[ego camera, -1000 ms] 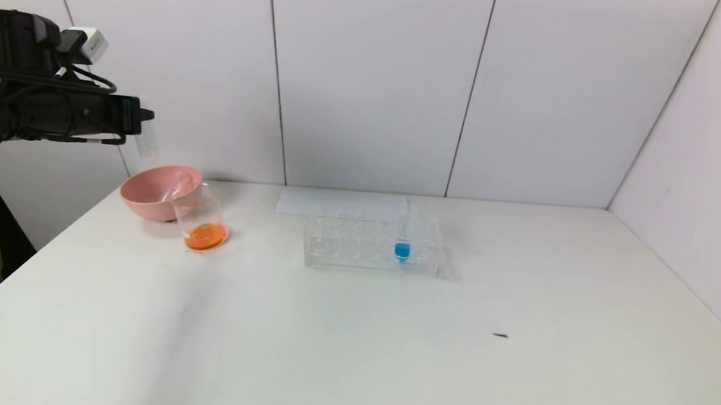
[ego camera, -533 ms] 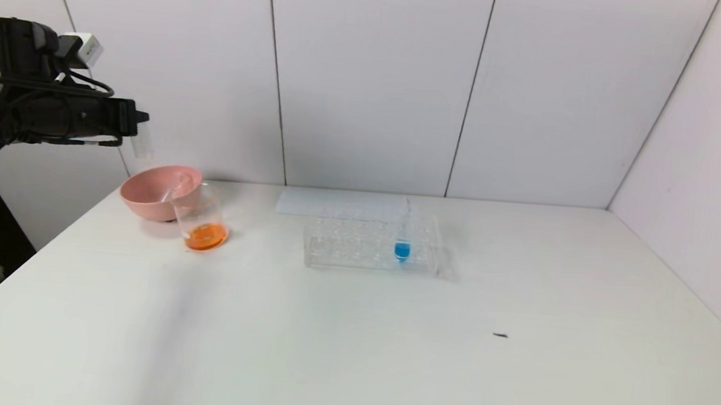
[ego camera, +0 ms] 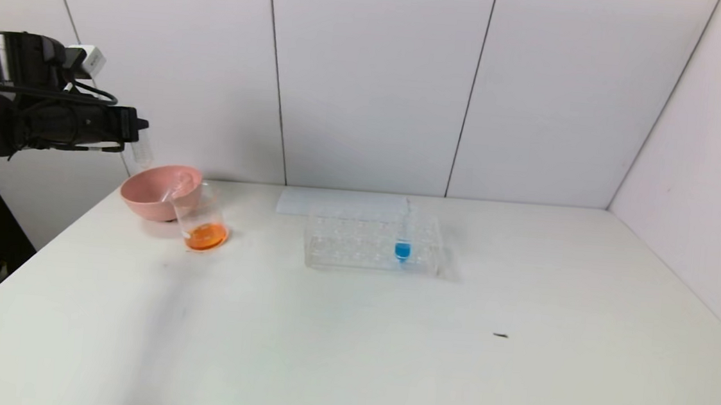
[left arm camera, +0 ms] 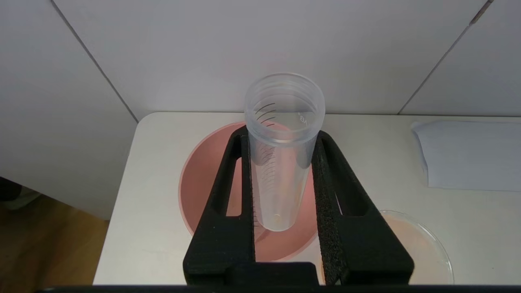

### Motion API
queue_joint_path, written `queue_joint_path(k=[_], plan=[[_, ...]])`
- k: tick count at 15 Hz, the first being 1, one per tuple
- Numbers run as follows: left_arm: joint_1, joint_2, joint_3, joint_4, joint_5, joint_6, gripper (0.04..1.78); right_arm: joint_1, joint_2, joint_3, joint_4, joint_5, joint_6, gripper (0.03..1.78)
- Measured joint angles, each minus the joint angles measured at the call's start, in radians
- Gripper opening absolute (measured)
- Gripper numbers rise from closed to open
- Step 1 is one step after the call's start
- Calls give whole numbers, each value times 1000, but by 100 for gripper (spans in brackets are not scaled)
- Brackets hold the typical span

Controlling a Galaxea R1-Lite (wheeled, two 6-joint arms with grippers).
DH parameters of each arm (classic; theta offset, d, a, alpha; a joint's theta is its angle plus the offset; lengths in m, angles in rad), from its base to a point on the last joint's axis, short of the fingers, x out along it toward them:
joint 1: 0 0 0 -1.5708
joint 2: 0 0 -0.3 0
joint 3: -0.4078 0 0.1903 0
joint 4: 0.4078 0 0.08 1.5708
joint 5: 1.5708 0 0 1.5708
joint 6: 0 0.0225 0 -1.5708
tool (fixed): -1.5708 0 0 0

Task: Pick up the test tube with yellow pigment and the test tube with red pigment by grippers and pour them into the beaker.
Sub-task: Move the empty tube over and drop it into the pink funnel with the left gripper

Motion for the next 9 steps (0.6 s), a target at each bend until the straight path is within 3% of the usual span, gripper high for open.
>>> queue_joint_path(k=[9], plan=[[6,114,-30,-26,0,1,45,0,0,0,0,0,0,170]])
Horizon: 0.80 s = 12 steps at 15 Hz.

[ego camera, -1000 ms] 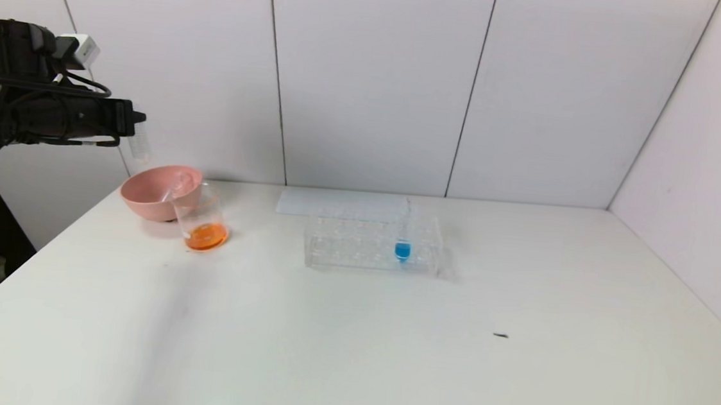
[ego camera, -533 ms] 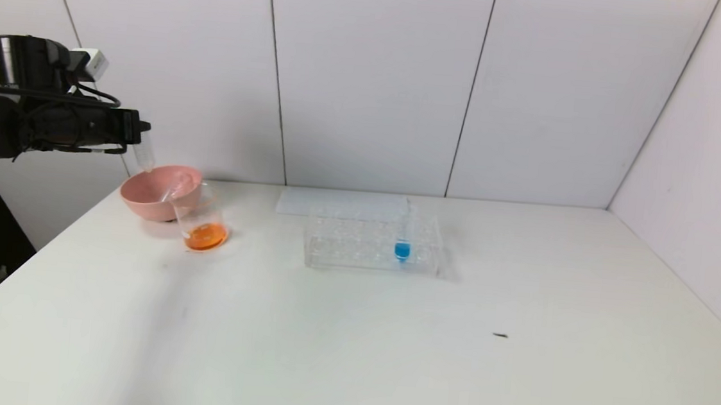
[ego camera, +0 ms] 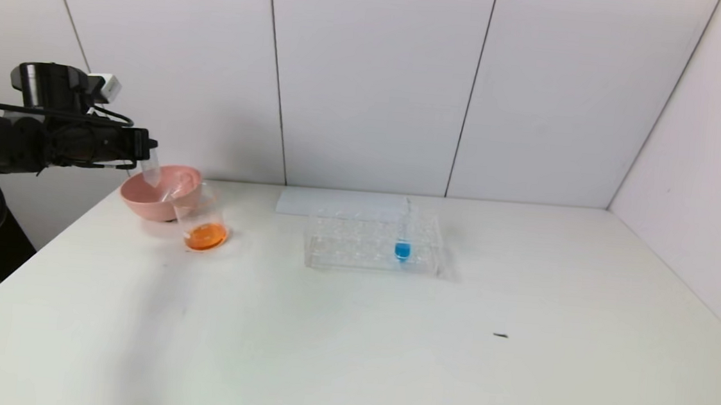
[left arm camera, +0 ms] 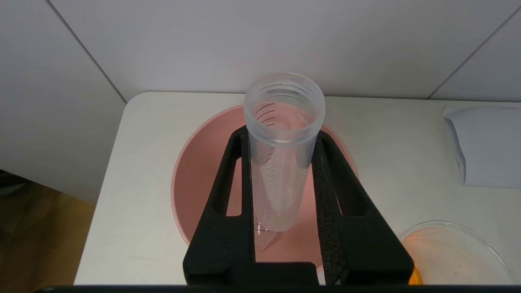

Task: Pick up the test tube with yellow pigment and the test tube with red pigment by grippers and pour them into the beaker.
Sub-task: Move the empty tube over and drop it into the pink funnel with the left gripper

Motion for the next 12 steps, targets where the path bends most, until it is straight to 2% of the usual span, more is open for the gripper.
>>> queue_joint_path(k=[12], plan=[[1,77,-27,-1,-24,2,45,0,0,0,0,0,0,170]])
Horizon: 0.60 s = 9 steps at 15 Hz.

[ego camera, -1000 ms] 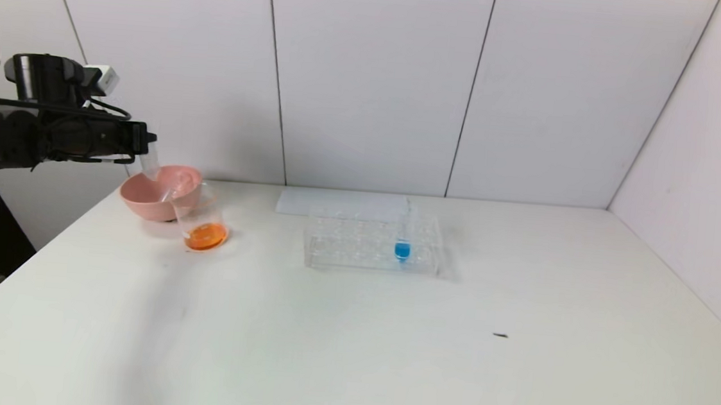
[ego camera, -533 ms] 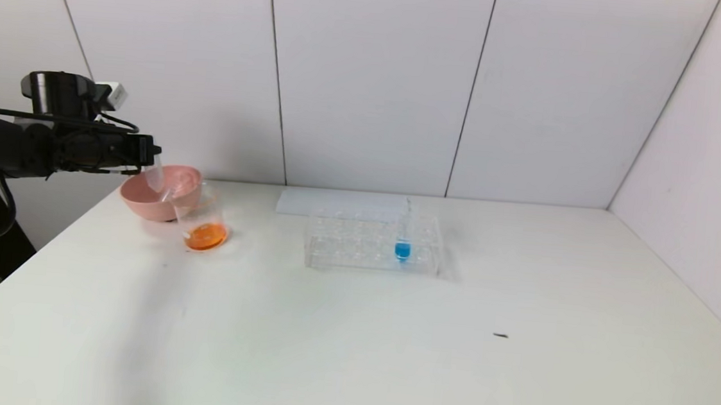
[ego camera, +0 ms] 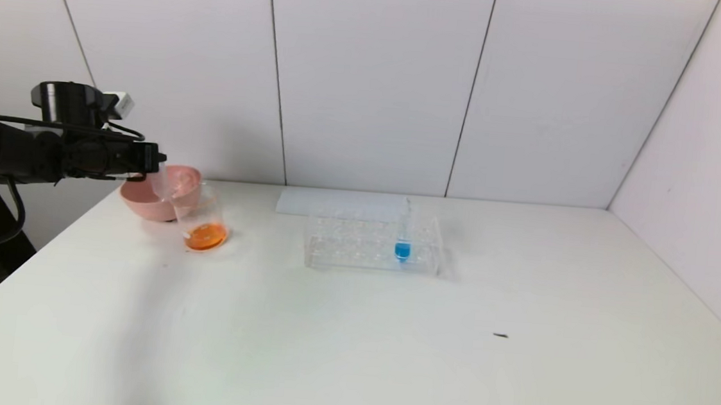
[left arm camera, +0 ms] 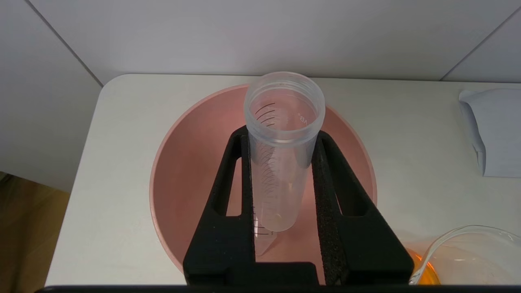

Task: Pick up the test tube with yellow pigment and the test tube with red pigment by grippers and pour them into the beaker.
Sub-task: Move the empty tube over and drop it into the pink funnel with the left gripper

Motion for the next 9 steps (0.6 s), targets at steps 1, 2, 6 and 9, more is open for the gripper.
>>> queue_joint_path(k=[1,2,6,9], plan=[[2,4,0,0,-9,-1,45,0,0,0,0,0,0,170],[4,8,0,0,-13,-1,45,0,0,0,0,0,0,170],[5,17,0,2,-15,0,45,0,0,0,0,0,0,170],[5,19,-4,1,-16,0,54,0,0,0,0,0,0,170]])
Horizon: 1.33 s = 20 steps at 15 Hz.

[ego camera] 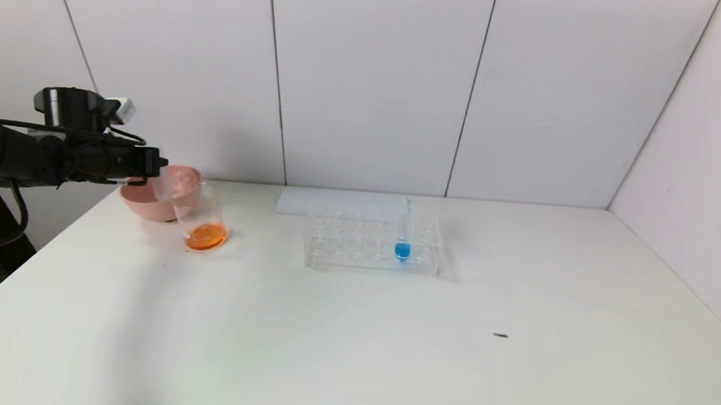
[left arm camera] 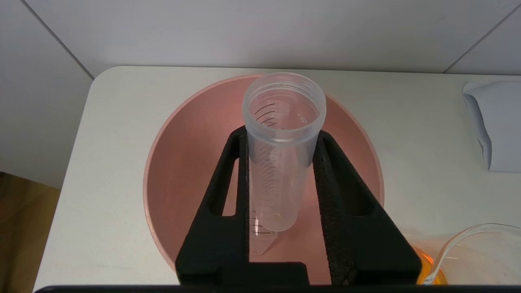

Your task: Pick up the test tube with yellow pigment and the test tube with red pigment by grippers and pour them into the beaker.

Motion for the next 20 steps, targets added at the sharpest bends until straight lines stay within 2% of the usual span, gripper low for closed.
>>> queue_joint_path(k=[2,6,9,11,20], plan=[[0,0,-2,0,1,0,72,0,0,0,0,0,0,170],[0,0,-2,0,0,0,136,0,0,0,0,0,0,170],[0,0,0,0,1,1,167,0,0,0,0,0,0,170],[-1,-5,3,0,1,1,177,0,0,0,0,0,0,170],[-3,-124,73,10,1,9,176,0,0,0,0,0,0,170]])
